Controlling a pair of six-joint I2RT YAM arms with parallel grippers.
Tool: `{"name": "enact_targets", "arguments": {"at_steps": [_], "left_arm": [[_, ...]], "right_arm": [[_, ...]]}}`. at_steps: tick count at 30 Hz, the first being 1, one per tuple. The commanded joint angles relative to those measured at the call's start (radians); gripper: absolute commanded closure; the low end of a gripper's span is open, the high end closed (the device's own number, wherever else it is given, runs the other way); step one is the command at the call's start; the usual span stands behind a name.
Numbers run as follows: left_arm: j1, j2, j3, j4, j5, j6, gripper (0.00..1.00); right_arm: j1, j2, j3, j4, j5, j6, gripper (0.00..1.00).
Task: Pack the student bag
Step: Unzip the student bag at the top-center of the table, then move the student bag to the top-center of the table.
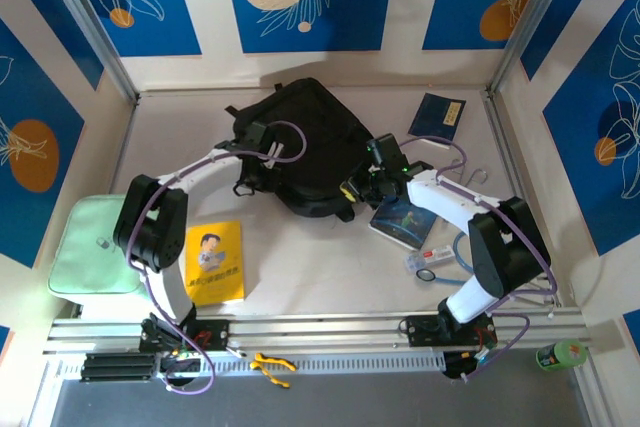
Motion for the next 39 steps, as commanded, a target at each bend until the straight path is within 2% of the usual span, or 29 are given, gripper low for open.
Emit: {"name": "enact_targets", "arguments": {"at_steps": [1, 5, 8, 10, 12, 15, 17, 21, 24, 28, 31, 36, 39], "left_arm": [[0.030, -0.061, 0.017, -0.041, -0.064, -0.072, 0.68], [0.059, -0.169, -0.048, -0.067, -0.133, -0.178, 0.51], [0.090, -0.263, -0.121, -0.050, -0.119, -0.249, 0.40], [0.107, -0.317, -0.164, -0.027, -0.078, -0.282, 0.33], [0.111, -0.354, -0.193, -0.011, -0.026, -0.303, 0.29], [0.112, -0.379, -0.207, 0.005, 0.046, -0.311, 0.27], [0.113, -0.382, -0.204, 0.020, 0.095, -0.324, 0.27], [0.111, -0.365, -0.198, 0.094, 0.231, -0.343, 0.27], [0.109, -0.326, -0.165, 0.099, 0.235, -0.349, 0.27], [0.108, -0.247, -0.105, 0.104, 0.257, -0.351, 0.29], [0.099, -0.190, -0.075, 0.139, 0.306, -0.375, 0.32], [0.070, -0.115, -0.061, 0.181, 0.340, -0.408, 0.33], [0.052, -0.065, -0.047, 0.161, 0.329, -0.401, 0.34]], "right_arm": [[0.023, 0.038, 0.004, 0.081, -0.054, 0.018, 0.94], [0.077, 0.113, 0.046, 0.155, -0.077, 0.034, 0.92], [0.121, 0.200, 0.126, 0.163, -0.100, 0.024, 0.90], [0.149, 0.257, 0.184, 0.166, -0.122, 0.002, 0.85], [0.168, 0.298, 0.239, 0.159, -0.154, -0.028, 0.73], [0.176, 0.301, 0.272, 0.145, -0.178, -0.070, 0.53], [0.169, 0.266, 0.260, 0.123, -0.157, -0.096, 0.43], [0.136, 0.116, 0.148, 0.113, -0.060, -0.147, 0.37], [0.103, -0.001, 0.057, 0.101, 0.028, -0.182, 0.31], [0.038, -0.044, 0.036, 0.050, 0.050, -0.235, 0.30], [0.011, -0.013, 0.082, 0.051, 0.007, -0.294, 0.30], [0.013, 0.155, 0.272, 0.036, -0.090, -0.364, 0.30], [0.014, 0.280, 0.390, 0.012, -0.096, -0.365, 0.31]]}}
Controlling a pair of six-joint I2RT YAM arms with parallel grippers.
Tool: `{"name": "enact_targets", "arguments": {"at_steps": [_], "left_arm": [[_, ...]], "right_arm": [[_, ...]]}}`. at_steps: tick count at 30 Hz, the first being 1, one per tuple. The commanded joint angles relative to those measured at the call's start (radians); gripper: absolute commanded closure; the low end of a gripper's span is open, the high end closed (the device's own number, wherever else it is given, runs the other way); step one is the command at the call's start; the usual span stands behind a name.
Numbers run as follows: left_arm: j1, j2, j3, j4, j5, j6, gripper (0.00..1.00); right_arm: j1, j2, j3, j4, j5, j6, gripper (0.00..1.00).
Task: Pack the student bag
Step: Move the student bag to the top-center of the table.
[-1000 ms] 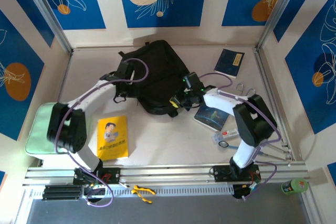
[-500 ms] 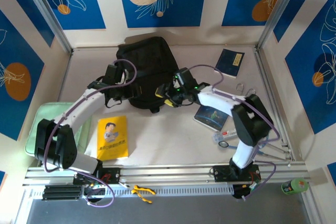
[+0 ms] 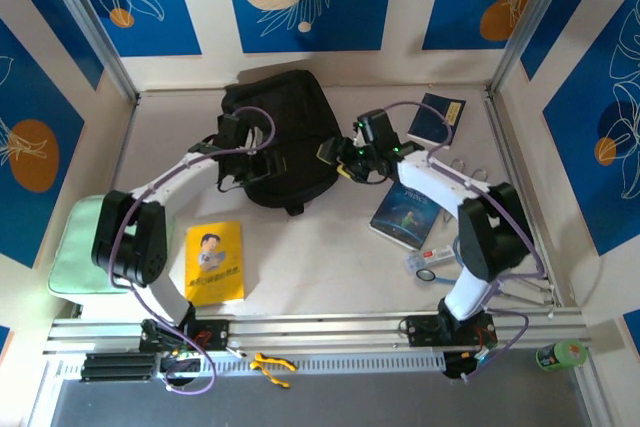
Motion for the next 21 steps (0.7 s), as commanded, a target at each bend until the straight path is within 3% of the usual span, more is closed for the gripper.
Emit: {"name": "enact_targets", "arguments": {"at_steps": [1, 6, 9, 16, 21], "left_arm": [[-0.025, 0.054, 0.036, -0.007, 0.024, -0.010, 0.35], [-0.039, 0.118, 0.042, -0.023, 0.014, 0.008, 0.35], [-0.049, 0.156, 0.059, -0.023, 0.017, 0.023, 0.36], [-0.092, 0.239, 0.109, 0.016, 0.017, 0.019, 0.41], [-0.108, 0.199, 0.148, -0.008, 0.002, 0.006, 0.41]], "right_arm": [[0.007, 0.119, 0.118, -0.045, -0.041, -0.048, 0.32], [-0.007, 0.265, 0.254, -0.158, 0.059, -0.031, 0.34], [-0.021, 0.287, 0.241, -0.223, 0.123, 0.008, 0.34], [-0.075, 0.205, 0.058, -0.211, 0.164, 0.091, 0.35], [-0.099, 0.129, 0.041, -0.201, 0.130, 0.020, 0.34]]}}
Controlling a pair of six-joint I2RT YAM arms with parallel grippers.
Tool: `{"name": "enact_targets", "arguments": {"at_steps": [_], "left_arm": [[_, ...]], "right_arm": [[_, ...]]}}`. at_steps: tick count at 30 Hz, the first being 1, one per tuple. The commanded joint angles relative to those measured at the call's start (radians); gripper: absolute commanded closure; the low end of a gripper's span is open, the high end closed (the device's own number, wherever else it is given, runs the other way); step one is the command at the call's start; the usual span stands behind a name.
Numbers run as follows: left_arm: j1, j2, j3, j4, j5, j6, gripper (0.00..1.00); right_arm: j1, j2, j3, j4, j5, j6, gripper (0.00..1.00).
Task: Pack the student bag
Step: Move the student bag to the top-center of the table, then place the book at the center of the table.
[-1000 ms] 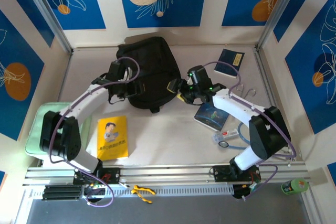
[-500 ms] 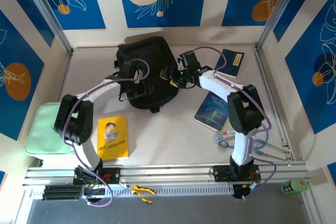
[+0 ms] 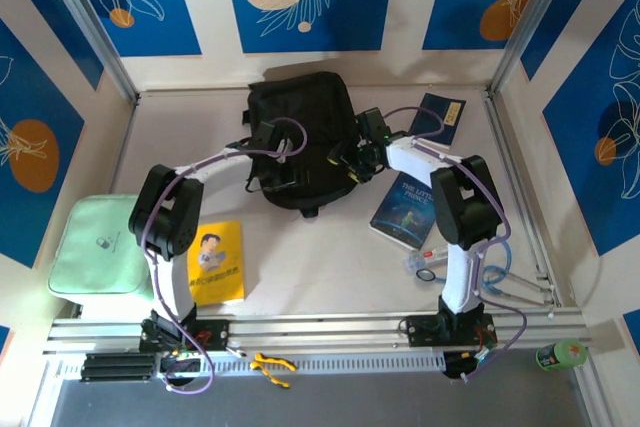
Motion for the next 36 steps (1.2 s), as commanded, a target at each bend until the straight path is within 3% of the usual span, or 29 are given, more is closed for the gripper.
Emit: {"name": "enact_targets", "arguments": {"at_steps": [1, 7, 13, 17, 22, 31, 36], "left_arm": [[-0.004, -0.049, 0.022, -0.031, -0.016, -0.007, 0.39], [0.014, -0.318, -0.138, -0.077, -0.150, -0.048, 0.24], [0.063, -0.606, -0.410, -0.195, -0.278, -0.101, 0.00], [0.104, -0.781, -0.554, -0.290, -0.337, -0.134, 0.00], [0.133, -0.899, -0.682, -0.324, -0.320, -0.210, 0.00], [0.113, -0.947, -0.805, -0.345, -0.243, -0.226, 0.08], [0.093, -0.938, -0.863, -0.256, -0.140, -0.274, 0.09]], "right_arm": [[-0.015, -0.067, -0.026, -0.061, 0.011, -0.052, 0.35], [-0.012, -0.266, -0.130, -0.016, -0.032, -0.130, 0.27], [0.063, -0.375, -0.218, -0.004, -0.033, -0.184, 0.04], [0.138, -0.402, -0.246, 0.007, 0.020, -0.177, 0.01], [0.200, -0.401, -0.241, 0.018, 0.065, -0.141, 0.01], [0.258, -0.366, -0.203, -0.003, 0.096, -0.093, 0.02], [0.268, -0.349, -0.195, -0.012, 0.103, -0.078, 0.03]]}}
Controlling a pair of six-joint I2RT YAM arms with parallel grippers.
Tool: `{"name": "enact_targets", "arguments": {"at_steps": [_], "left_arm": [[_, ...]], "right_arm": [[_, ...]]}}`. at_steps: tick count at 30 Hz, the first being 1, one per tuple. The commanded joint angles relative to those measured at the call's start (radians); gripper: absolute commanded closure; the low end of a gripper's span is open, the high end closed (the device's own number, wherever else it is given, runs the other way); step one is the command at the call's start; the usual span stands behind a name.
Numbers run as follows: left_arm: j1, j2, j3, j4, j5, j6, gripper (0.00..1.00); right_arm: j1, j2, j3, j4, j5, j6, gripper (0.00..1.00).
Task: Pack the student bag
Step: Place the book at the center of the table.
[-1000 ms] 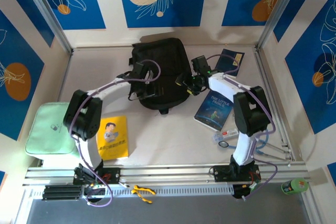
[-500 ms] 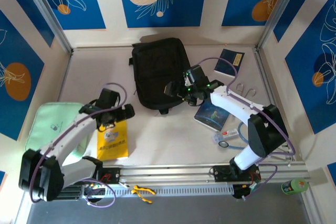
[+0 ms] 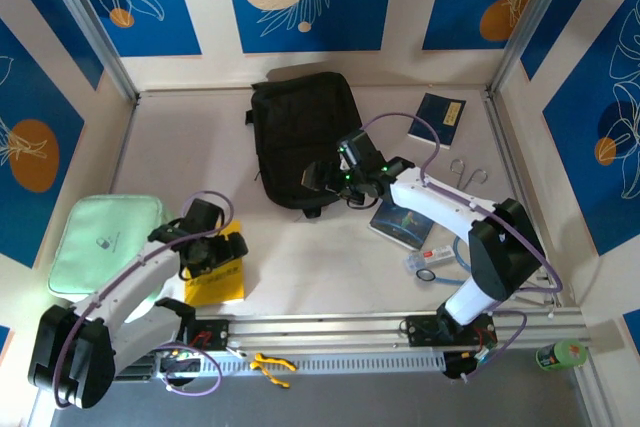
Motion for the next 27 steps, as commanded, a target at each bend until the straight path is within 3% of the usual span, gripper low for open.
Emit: {"name": "enact_targets", "arguments": {"at_steps": [1, 9, 15, 20, 27], "left_arm": [[-0.023, 0.005, -0.054, 0.067, 0.107, -0.059, 0.09], [-0.118, 0.145, -0.025, 0.285, 0.193, -0.174, 0.11], [-0.146, 0.280, -0.018, 0.600, 0.303, -0.266, 0.09], [-0.127, 0.240, 0.098, 0.416, 0.277, -0.150, 0.05], [0.029, 0.057, 0.120, 0.171, 0.156, -0.011, 0.00]], "right_arm": [[0.005, 0.018, 0.030, -0.016, 0.020, 0.024, 0.03], [0.006, 0.027, 0.038, -0.042, 0.033, 0.026, 0.05], [0.008, 0.036, 0.041, -0.061, 0.026, 0.020, 0.06], [0.060, 0.039, 0.082, -0.107, 0.051, -0.047, 0.08], [0.182, 0.177, 0.196, -0.180, 0.074, -0.098, 0.14]]}}
